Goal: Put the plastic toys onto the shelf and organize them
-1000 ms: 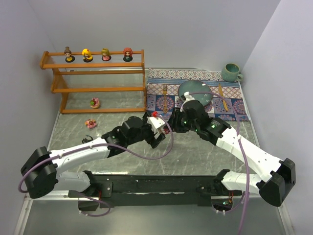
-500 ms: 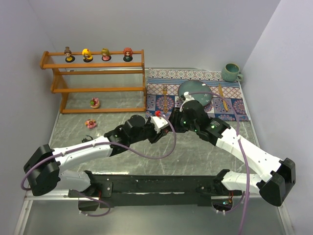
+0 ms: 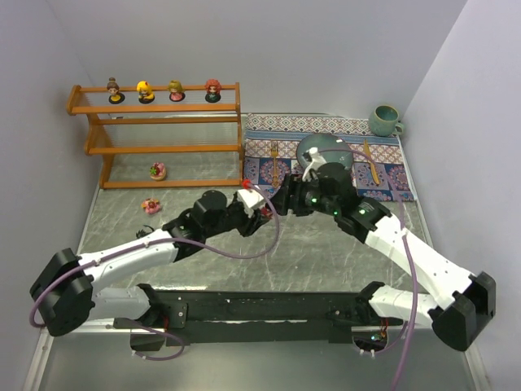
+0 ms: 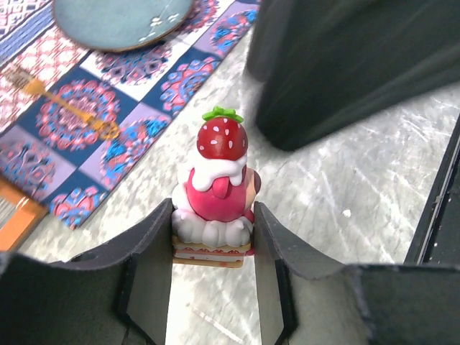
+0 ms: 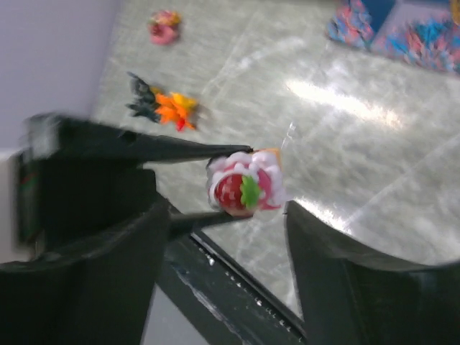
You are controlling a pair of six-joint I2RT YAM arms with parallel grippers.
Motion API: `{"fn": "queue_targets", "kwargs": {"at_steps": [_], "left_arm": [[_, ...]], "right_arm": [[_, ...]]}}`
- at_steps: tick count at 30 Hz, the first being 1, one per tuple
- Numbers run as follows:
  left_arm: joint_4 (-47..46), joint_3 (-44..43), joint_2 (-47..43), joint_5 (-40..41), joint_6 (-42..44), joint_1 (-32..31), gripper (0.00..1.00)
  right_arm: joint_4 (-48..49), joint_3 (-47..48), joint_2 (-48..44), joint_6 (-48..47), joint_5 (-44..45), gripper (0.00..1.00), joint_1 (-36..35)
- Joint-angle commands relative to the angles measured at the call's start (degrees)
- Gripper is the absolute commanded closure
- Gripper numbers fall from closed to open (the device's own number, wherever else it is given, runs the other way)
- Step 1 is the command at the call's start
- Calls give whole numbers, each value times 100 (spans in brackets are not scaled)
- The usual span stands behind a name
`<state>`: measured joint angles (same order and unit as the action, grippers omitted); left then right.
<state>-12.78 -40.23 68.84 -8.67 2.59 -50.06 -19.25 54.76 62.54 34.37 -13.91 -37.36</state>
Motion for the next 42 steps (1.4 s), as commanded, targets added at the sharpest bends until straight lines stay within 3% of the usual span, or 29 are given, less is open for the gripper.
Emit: {"fn": "queue_targets", "kwargs": {"at_steps": [1, 2, 3, 8, 14, 20, 42], "left_arm": [[-252, 76, -502, -705, -224, 382, 99], [-217, 68, -546, -828, -441, 453, 99], [-164, 68, -634, -1117, -470, 610, 99], [125, -55, -898, -2015, -575, 1068, 99], [565, -398, -969, -2991, -470, 1367, 99], [417, -600, -890, -3623, -698, 1368, 99], [-506, -662, -512, -4072, -1340, 1341, 99]], "right_arm": [[1071, -369, -514, -842, -1420, 13, 475], [1368, -474, -654, -992, -1587, 11, 545], [1527, -710, -743, -1142, -1727, 1, 555], [2721, -1546, -1069, -1889, -2676, 0, 686], [3251, -1908, -780, -2303, -3397, 0, 766], [3576, -1750, -314, -2488, -3776, 5, 783], [4772, -1539, 144, -1855, -4313, 29, 511]]}}
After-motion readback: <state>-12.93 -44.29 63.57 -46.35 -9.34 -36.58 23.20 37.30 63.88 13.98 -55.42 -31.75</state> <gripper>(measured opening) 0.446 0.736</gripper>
